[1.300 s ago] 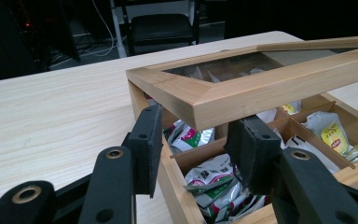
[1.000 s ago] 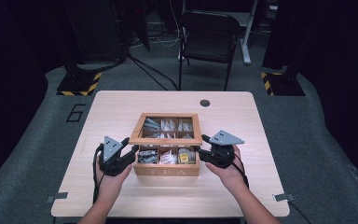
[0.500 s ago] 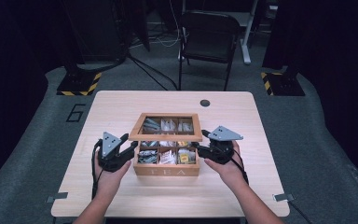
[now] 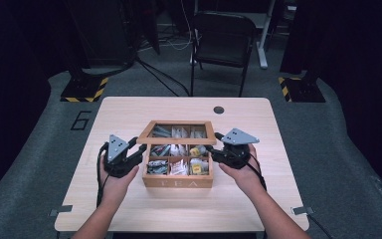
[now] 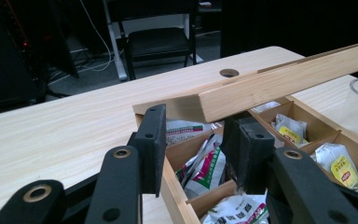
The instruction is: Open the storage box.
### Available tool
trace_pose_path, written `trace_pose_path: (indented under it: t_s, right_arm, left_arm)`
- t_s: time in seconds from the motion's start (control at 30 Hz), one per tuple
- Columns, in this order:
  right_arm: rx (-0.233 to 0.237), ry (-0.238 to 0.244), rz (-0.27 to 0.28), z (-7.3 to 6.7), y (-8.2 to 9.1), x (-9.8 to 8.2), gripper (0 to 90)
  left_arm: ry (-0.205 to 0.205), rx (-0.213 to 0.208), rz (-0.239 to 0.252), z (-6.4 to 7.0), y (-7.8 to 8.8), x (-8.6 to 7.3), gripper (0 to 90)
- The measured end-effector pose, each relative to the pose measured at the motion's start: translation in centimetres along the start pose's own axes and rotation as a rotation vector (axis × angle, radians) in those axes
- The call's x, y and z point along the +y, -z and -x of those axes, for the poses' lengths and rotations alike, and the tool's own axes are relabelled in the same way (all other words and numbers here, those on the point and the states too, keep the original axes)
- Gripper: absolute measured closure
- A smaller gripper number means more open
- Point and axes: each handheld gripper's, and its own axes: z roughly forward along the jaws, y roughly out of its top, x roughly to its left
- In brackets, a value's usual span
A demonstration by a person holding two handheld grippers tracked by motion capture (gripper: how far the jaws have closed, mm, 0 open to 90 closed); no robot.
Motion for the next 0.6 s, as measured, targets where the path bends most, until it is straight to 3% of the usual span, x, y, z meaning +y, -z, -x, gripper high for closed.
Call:
trace_pose_path:
  t_s: [0.6]
  right_arm:
    - [0.010, 0.011, -0.004, 0.8, -0.2, 1.1, 50.6]
  left_arm:
    - [-0.035, -0.022, 0.004, -0.7, -0.7, 1.2, 62.0]
